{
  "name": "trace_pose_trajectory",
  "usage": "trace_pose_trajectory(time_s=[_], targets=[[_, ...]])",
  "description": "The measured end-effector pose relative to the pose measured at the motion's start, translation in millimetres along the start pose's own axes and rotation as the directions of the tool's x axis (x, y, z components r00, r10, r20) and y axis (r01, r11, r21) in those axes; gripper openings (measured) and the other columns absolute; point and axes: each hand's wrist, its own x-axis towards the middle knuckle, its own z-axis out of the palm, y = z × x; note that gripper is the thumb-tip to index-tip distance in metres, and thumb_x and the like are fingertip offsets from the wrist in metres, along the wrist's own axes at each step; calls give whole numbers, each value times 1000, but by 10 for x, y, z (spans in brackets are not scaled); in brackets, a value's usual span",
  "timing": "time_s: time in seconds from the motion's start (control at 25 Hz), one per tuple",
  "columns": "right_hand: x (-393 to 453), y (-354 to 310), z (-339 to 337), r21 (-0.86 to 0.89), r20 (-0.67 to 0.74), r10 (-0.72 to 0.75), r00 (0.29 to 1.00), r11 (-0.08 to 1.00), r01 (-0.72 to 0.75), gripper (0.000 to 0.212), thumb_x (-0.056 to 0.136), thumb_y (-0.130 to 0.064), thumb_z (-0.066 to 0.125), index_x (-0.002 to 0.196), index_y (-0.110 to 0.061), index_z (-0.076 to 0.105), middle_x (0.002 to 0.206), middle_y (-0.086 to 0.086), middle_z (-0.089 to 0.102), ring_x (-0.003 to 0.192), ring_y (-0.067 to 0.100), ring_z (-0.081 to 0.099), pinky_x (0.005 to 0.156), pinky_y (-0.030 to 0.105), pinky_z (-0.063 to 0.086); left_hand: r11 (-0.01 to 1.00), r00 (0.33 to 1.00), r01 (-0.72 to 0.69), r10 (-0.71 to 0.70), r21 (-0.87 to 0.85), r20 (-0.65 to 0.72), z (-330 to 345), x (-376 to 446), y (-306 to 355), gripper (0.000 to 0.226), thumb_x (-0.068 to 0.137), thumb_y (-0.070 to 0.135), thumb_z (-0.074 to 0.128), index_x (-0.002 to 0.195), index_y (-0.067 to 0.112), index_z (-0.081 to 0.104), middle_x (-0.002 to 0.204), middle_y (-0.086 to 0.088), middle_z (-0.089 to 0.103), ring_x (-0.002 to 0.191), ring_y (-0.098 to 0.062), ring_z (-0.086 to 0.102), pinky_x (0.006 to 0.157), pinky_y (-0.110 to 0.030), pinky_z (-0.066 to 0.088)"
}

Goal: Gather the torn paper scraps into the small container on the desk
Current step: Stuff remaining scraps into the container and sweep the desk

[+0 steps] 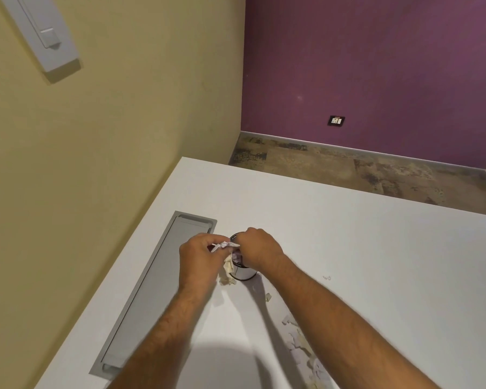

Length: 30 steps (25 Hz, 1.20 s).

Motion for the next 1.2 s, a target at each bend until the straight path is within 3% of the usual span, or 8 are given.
trace_pose_trajectory(time_s=[0.12, 0.24, 0.44, 0.8, 1.0, 1.2], targets=[[84, -24, 50, -31, 58, 6, 998, 1000, -4, 20, 89, -20, 58, 106, -11, 64, 103, 15, 66, 92, 33, 65, 65, 32, 44, 999, 1000, -21, 21, 42, -8, -5, 79, -17, 24, 66, 6, 87, 75, 25, 77, 79, 6, 70, 71, -3, 64, 62, -9, 48], [156, -23, 85, -40, 97, 11, 995, 999, -7, 20, 90, -16, 57, 107, -8, 63, 106, 16, 65, 95, 34, 64, 66, 32, 45, 998, 1000, -18, 18, 60, -3, 7, 138, -46, 22, 66, 6, 87, 77, 22, 78, 80, 5, 71, 76, -11, 68, 69, -23, 55], [226, -35, 92, -96, 156, 19, 988, 995, -4, 21, 86, -9, 58, 107, -5, 62, 108, 15, 63, 97, 34, 63, 67, 34, 47, 997, 1000, -8, 9, 75, -11, -44, 233, -45, 18, 69, 9, 87, 81, 19, 79, 81, 4, 71, 75, -12, 69, 73, -38, 62], [315, -83, 144, -169, 213, 38, 976, 986, -1, 25, 85, -3, 58, 110, -3, 62, 113, 16, 62, 102, 35, 62, 70, 36, 49, 996, 999, 31, -28, 81, -33, -160, 193, -133, 17, 70, 8, 85, 83, 18, 80, 85, 3, 73, 76, -6, 67, 72, -29, 60], [258, -80, 0, -159, 274, -11, 962, 986, 57, 24, 89, -8, 56, 112, -5, 61, 111, 15, 63, 98, 33, 64, 69, 35, 48, 996, 999, 48, -47, 75, -14, -121, 167, -71, 18, 71, 5, 84, 84, 16, 79, 86, 2, 72, 77, -14, 70, 72, -31, 61], [123, 44, -344, 23, 218, -63, 974, 998, 60, 22, 84, -6, 61, 100, -19, 69, 82, 2, 59, 80, 27, 55, 54, 26, 38, 996, 999, 31, -30, 84, -11, -54, 169, -15, 19, 70, 6, 85, 85, 16, 79, 87, 0, 72, 79, -13, 68, 74, -31, 60]])
